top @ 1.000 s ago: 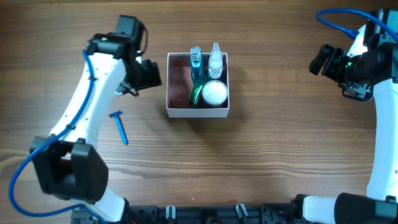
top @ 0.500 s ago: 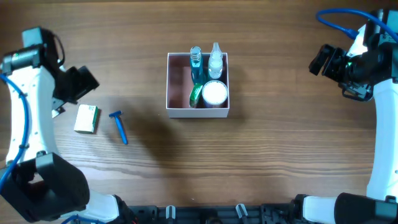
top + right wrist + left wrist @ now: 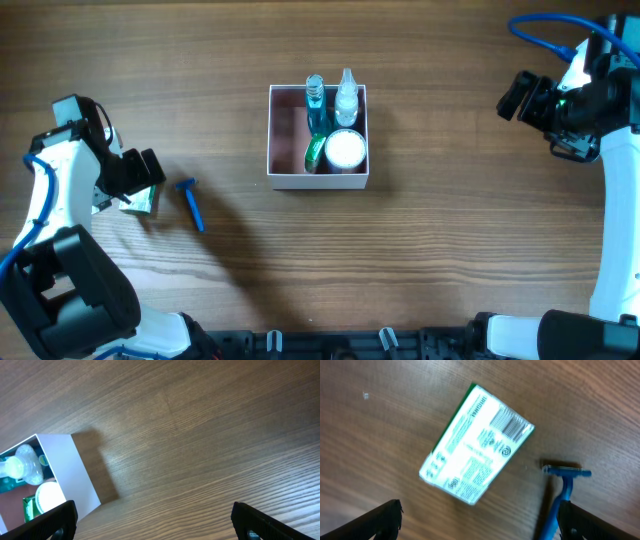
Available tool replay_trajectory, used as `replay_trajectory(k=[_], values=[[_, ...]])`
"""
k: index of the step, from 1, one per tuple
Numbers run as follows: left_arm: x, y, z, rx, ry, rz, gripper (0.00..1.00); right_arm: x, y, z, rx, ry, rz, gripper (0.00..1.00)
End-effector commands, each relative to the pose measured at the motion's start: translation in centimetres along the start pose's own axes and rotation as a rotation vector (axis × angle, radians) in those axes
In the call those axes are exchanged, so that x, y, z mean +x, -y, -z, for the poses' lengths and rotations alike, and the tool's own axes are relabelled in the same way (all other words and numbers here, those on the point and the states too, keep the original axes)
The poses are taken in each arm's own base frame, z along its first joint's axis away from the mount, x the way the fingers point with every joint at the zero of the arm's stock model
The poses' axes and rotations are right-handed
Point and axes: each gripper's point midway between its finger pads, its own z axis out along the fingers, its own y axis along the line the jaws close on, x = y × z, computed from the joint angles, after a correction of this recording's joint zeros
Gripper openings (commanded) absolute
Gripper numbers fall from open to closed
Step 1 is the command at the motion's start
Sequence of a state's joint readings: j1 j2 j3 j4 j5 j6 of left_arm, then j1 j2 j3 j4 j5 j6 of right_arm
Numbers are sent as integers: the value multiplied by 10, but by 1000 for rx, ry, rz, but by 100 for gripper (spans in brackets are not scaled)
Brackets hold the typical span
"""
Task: Pack container
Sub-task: 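Grasp the second Dettol soap bar with the left gripper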
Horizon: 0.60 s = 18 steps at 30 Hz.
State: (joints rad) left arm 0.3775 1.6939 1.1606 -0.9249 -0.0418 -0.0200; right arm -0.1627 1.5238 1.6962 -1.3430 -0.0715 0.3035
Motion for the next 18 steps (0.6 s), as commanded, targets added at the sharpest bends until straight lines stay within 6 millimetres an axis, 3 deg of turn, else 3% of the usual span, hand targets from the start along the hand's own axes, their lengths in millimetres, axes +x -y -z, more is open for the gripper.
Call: replay_trajectory(k=[1,8,18], values=[[-7,-4,-4,-25,47,-147,100,-1,-2,-2,-11,-6,16,100],[-29,-7,-13,-55,109,-311,100,-1,-2,-2,-11,-6,24,100],[-19,-5,-50,-36,9,-319,100,-1,-2,-2,-11,-7,34,100]])
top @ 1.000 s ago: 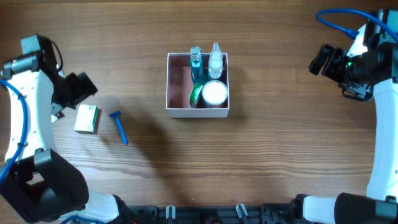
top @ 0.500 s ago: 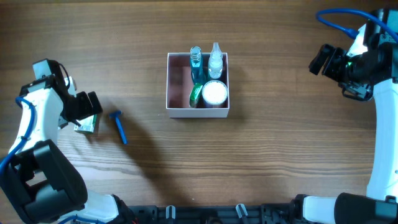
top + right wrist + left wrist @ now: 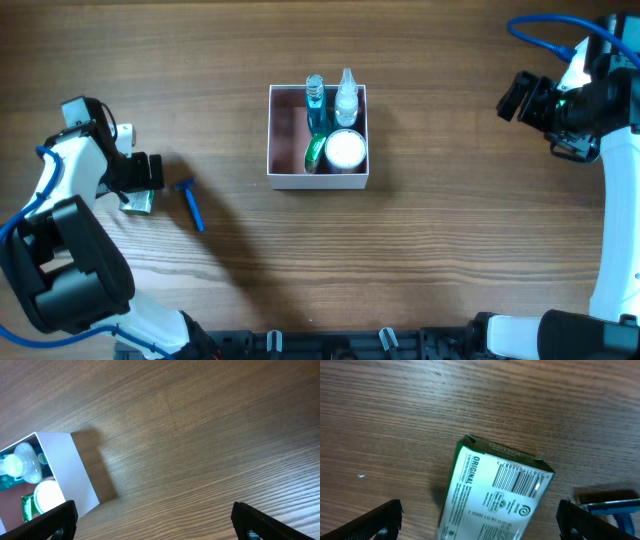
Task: Pack container
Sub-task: 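Grasp the second Dettol soap bar with the left gripper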
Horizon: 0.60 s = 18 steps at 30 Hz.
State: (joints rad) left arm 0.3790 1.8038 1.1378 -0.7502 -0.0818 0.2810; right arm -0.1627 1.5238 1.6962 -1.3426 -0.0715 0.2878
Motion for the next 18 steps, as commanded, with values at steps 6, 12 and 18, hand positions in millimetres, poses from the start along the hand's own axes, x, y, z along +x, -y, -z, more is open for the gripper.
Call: replay_trajectory(k=[6,12,18], values=[[11,17,-26,98,-67,-23,98,-1,-2,-2,-11,-7,19,100],[25,21,-37,114,-133,-25,93,-1,-2,-2,-11,-7,23,100],[26,21,-37,115,-138,-26,69,-1,-2,-2,-11,-7,23,100]])
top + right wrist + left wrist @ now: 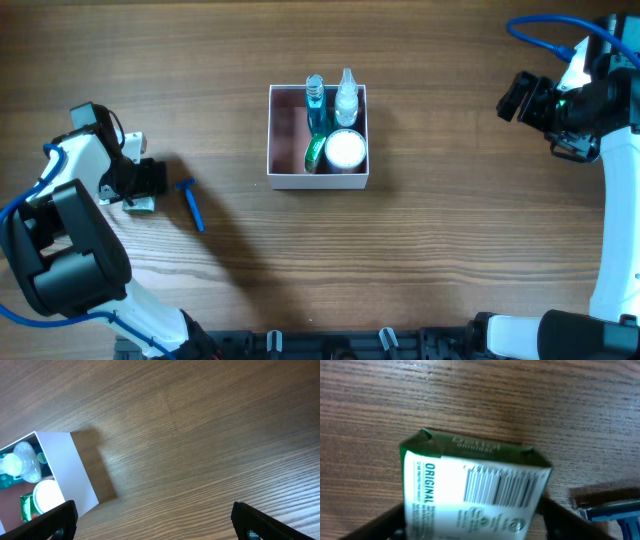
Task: Pack container
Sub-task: 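Grasp the second Dettol soap bar with the left gripper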
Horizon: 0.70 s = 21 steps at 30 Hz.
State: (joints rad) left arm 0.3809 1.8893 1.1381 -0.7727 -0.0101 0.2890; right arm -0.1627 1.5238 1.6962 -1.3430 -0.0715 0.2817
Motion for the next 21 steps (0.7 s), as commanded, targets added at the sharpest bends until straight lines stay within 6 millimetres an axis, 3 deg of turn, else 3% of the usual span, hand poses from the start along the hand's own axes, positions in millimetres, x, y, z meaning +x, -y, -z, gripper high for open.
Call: replay_trajectory(k=[1,5,21], values=[[10,3,-13,22,-49,-13,65,-1,-2,-2,-11,-7,17,100],[10,3,-13,25,-49,-13,51,-1,-2,-2,-11,-6,17,100],[12,4,-13,27,-56,-13,20,0,-2,-2,-9,-11,20,100]])
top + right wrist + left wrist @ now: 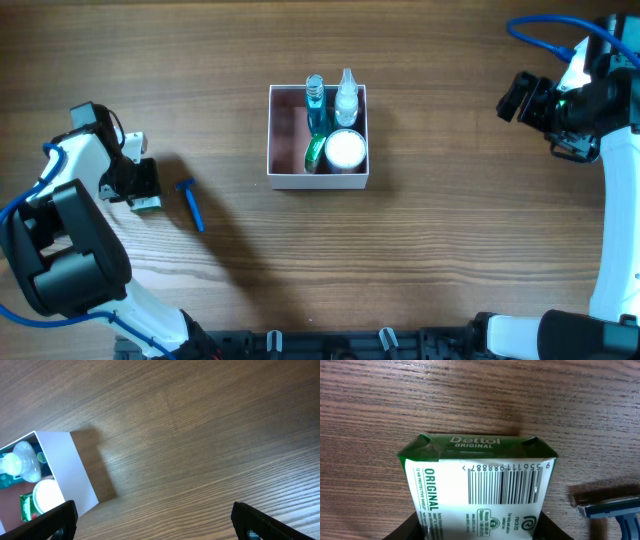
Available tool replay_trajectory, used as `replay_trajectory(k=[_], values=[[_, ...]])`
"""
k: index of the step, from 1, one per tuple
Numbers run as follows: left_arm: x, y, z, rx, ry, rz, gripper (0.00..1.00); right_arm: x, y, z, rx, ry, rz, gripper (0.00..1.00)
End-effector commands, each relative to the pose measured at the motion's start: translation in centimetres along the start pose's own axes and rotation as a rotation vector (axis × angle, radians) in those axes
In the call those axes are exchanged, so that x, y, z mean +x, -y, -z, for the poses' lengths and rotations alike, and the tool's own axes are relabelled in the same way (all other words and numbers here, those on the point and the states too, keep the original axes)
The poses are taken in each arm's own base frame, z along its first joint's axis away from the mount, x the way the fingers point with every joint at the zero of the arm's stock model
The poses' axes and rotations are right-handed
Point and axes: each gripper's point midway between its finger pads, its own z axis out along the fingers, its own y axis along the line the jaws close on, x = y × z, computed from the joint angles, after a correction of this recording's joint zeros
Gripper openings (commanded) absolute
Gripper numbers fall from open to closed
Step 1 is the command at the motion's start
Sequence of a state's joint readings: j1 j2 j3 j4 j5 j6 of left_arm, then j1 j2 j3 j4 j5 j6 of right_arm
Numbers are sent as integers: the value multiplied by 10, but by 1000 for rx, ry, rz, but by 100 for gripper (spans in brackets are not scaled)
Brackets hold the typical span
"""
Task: Pack container
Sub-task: 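Grasp the second Dettol soap bar with the left gripper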
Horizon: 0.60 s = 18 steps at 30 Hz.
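Observation:
A green and white Dettol soap box (477, 480) lies on the wood table at the far left; the overhead view shows only its corner (148, 204). My left gripper (477, 532) straddles it, its dark fingers pressed against both long sides. A blue razor (190, 203) lies just to the right of the box. The white container (318, 180) stands mid-table and holds a teal bottle (315, 100), a clear bottle (347, 95), a white-lidded jar (346, 150) and a green item (315, 152). My right gripper (515, 97) hangs open at the far right, holding nothing.
The razor's head (607, 510) is close to the left gripper's right finger. The container's left half (288, 125) shows bare reddish floor. Bare wood table (200, 435) lies between the container and the right arm.
My left gripper's fingers stood a little apart from the soap box's sides and now press against them. The box, the razor and the right arm have not moved.
The left gripper was open above the soap box, which lay askew in its view beside the razor. It then came lower and squared up with the box, then had the box between its fingers, and now grips its sides. The right arm stayed still throughout.

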State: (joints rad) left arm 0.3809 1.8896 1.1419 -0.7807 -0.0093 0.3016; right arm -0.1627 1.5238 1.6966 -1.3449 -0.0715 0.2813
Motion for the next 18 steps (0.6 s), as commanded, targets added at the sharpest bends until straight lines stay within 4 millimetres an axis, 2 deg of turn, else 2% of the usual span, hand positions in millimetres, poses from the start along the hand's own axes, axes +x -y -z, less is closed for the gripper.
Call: replay_trajectory(k=[1,6,9,13,18], values=[[11,3,-14,25,-51,-1,17,0,-2,-2,-10,-10,20,100],[8,5,-9,23,-41,-7,9,0,-2,-2,-10,-10,20,100],[-4,9,5,13,1,0,4,0,-2,-2,-10,-9,20,100],[-28,18,41,1,88,16,4,0,-2,-2,-10,-9,20,100],[-48,37,103,8,202,116,4,0,-2,-2,-11,-9,19,100]])
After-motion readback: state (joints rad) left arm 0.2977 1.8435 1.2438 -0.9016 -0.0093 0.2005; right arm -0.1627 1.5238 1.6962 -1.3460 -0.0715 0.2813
